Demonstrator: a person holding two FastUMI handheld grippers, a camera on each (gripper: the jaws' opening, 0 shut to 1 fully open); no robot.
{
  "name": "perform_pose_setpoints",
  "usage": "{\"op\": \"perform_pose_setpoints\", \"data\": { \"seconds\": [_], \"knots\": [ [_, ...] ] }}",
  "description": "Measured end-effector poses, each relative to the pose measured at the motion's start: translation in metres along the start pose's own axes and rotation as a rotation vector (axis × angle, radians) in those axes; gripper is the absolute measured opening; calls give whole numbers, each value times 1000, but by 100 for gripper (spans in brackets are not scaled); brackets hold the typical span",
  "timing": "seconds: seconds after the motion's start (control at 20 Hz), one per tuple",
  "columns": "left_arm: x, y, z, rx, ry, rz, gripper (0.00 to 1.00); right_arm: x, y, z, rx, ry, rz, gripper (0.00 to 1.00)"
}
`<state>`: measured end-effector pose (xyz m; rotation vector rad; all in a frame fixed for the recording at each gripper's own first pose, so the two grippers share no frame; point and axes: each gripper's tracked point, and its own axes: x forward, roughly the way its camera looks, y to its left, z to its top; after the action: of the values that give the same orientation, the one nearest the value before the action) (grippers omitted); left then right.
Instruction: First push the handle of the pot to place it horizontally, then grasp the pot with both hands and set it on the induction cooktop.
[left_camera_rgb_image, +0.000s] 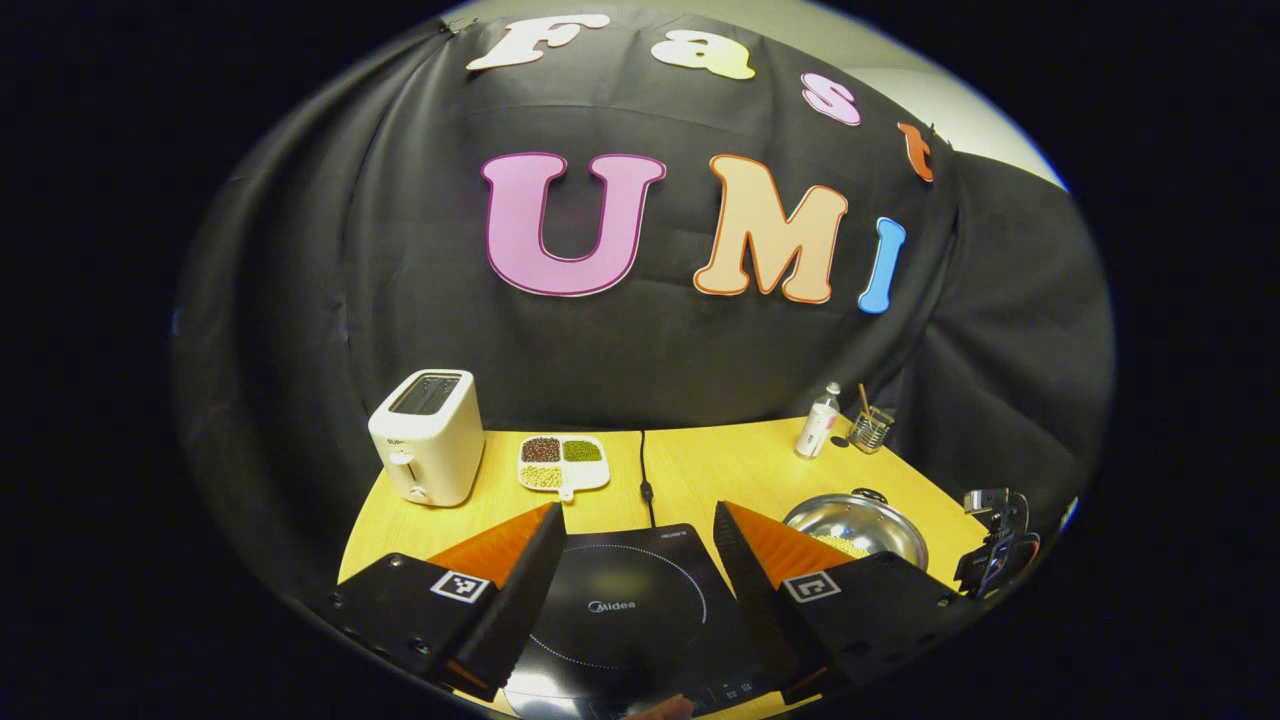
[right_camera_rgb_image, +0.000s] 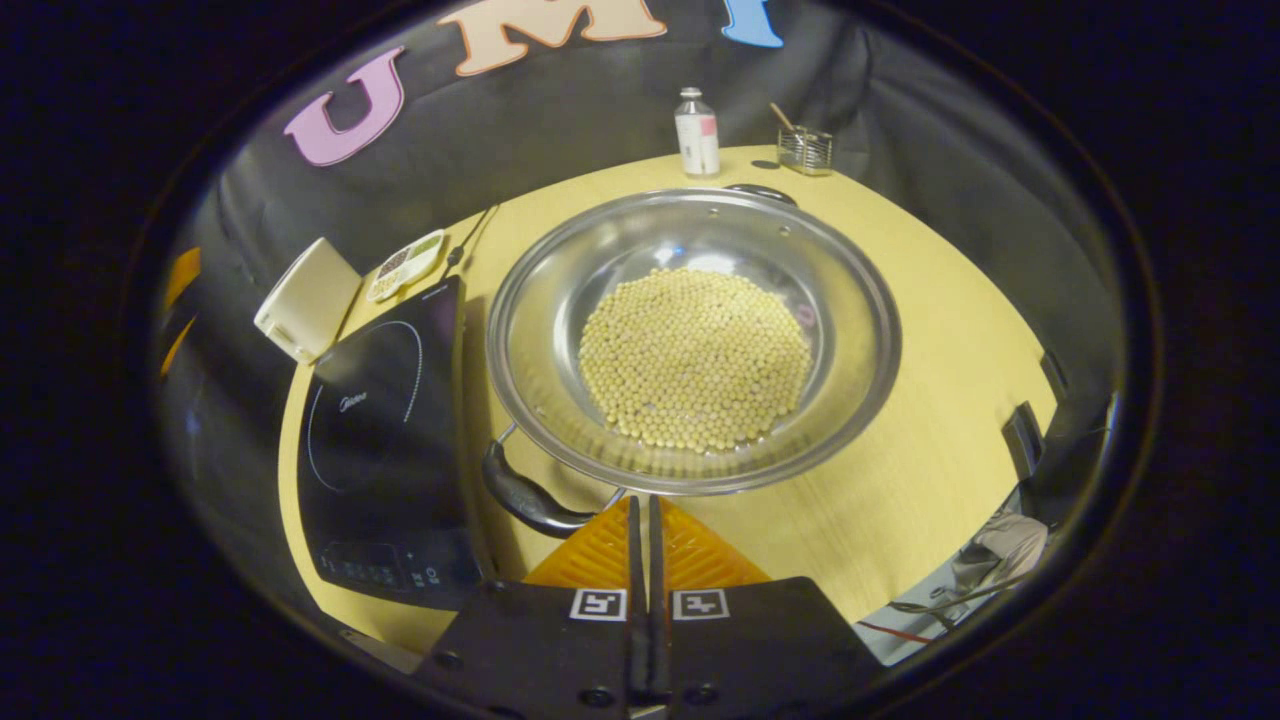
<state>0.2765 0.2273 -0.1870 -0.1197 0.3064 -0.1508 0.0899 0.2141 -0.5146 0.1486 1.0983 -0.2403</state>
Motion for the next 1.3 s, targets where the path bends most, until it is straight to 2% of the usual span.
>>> {"op": "perform_pose_setpoints", "data": {
  "seconds": [0.05,0.1,0.7,0.85,0.9,1.0,1.1,1.3],
  "knots": [
    [1,1,-1,-3,1,1,91,1,4,0,-1,4,6,0],
    [2,1,-2,-6,5,2,91,2,9,2,1,6,12,3],
    [1,13,-3,-4,8,44,91,20,61,18,99,33,116,3],
    [-1,14,-3,-7,4,55,91,21,73,24,137,40,156,3],
    [-2,13,-3,-12,6,57,91,21,77,26,148,38,170,0],
    [-4,12,-6,-24,15,58,91,20,82,31,171,38,197,3],
    [-5,8,-9,-36,26,56,91,14,88,39,203,31,237,0],
    [-6,-14,-17,-48,63,3,92,-3,72,70,277,-36,278,3]
  ]
}}
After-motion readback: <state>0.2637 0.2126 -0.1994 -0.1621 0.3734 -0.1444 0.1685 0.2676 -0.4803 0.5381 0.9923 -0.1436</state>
